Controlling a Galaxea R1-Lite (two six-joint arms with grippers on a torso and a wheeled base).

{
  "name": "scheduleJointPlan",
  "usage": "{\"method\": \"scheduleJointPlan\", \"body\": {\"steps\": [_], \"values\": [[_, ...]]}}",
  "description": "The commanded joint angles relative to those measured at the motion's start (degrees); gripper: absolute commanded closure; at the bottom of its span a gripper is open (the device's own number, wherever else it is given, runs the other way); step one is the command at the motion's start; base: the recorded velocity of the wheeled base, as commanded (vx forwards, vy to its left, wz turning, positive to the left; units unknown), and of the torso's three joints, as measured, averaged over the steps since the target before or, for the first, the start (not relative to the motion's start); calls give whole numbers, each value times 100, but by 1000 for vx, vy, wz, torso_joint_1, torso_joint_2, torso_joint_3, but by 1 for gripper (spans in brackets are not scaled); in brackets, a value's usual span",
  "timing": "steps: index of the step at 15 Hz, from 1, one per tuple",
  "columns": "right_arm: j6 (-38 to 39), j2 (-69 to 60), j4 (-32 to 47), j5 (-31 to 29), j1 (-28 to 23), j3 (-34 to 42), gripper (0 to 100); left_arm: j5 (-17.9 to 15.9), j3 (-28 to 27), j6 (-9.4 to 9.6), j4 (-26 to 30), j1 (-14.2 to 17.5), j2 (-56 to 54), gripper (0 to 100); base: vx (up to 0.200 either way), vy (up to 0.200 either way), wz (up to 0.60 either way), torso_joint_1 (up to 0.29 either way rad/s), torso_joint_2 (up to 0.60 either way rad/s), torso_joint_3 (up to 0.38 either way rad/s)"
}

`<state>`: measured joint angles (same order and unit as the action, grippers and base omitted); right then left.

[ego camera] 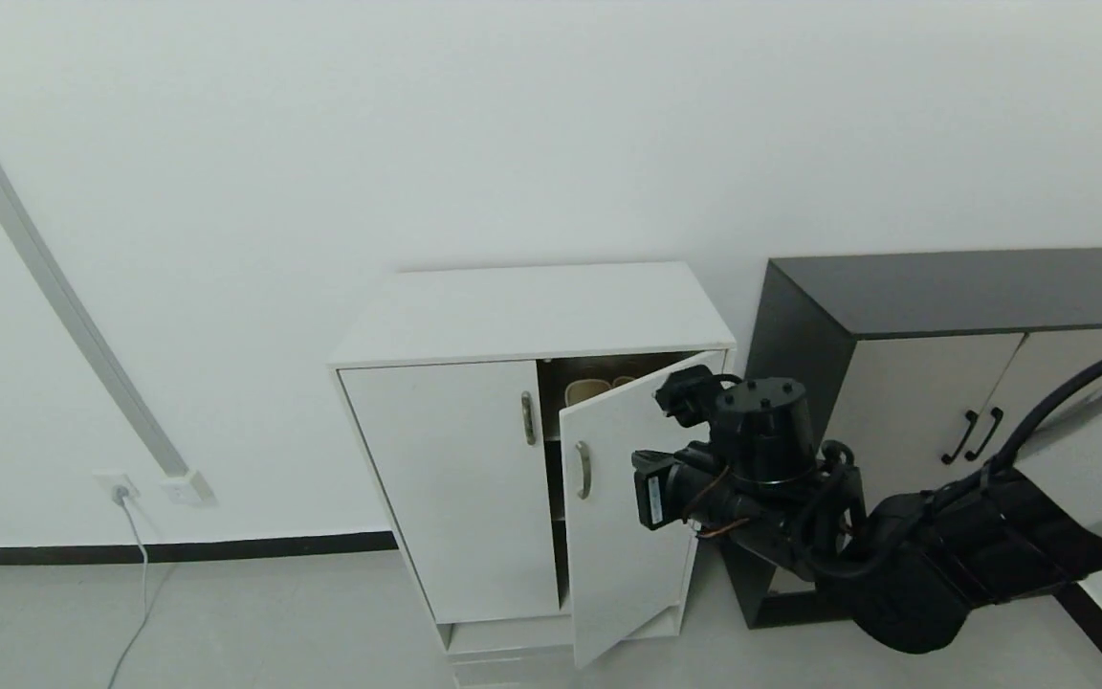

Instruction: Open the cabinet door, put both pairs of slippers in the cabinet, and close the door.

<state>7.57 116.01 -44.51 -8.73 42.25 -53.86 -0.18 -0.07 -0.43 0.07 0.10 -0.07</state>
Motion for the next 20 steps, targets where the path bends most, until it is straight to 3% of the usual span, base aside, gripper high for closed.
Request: {"method": "scheduleJointPlan", "body": {"steps": [1, 3, 6, 12, 15, 20], "values": [[-80, 1, -577, 328, -7, 587, 100, -8, -1, -1, 1, -1, 7, 100, 0, 0, 0, 0, 0, 0], [-195, 36, -1253, 662, -42, 1114, 100, 1, -1, -1, 1, -1, 7, 100, 0, 0, 0, 0, 0, 0], [-186, 1, -1825, 688, -42, 1712, 100, 1, -1, -1, 1, -1, 7, 100, 0, 0, 0, 0, 0, 0], [-186, 19, -2791, 688, -33, 2652, 100, -8, -1, 8, 1, -1, 7, 100, 200, 0, 0, 2, 1, 4], [-177, 27, -2844, 688, 11, 2740, 100, 1, -1, -1, 1, -1, 7, 100, 200, 0, 0, 4, 5, 2], [-151, 379, -2844, 697, -33, 2362, 100, 1, -1, -1, 1, -1, 7, 100, 0, 0, 0, 0, 0, 0]]}}
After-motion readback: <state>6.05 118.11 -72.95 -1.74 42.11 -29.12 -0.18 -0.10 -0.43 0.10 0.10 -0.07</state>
